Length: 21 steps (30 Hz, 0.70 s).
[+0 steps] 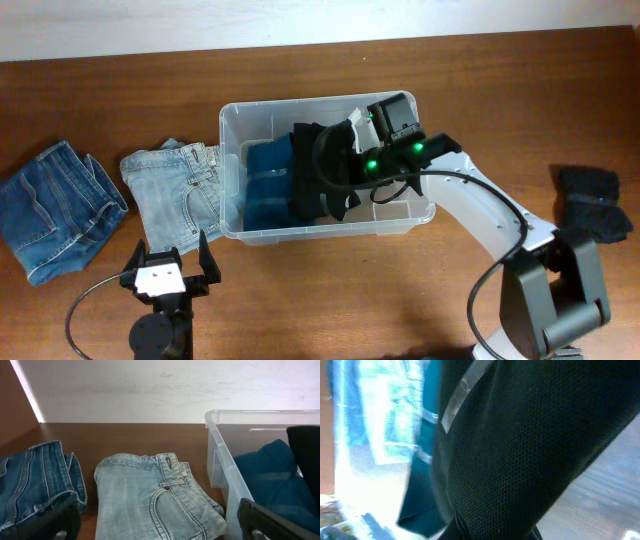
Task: Pack container
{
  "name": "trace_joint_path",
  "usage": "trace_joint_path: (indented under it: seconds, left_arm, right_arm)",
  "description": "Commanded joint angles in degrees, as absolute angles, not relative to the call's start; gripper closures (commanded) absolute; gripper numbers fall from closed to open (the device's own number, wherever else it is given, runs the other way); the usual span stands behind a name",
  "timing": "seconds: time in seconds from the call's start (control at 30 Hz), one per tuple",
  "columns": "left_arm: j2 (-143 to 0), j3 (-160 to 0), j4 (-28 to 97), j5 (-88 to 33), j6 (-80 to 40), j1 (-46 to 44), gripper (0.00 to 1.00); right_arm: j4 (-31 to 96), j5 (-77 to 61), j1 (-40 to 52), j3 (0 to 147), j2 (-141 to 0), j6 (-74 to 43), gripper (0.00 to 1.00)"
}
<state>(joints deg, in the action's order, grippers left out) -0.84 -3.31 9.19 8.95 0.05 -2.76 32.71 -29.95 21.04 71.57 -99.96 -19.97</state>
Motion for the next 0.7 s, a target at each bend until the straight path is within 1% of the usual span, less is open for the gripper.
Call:
trace_joint_path:
  seconds: [0.0,0.43,0.67]
  left_arm:
    - [-0.34,-2.74,9.02,8.78,0.91,-2.46,0.01]
    - [-0.34,-2.74,9.02,8.75,0.93,-2.46,0.01]
    - [-0.34,-2.74,9.02,8.75,0.91,-2.46,0.01]
  right_arm:
    - [34.89,-25.23,21.37,72.86,-101.71,-19.46,0.96]
    - [35.64,-20.23,21.37,72.55,-101.80,-15.22,0.96]
    - [35.77,-20.23,21.39,72.55,-101.80,-14.83,0.96]
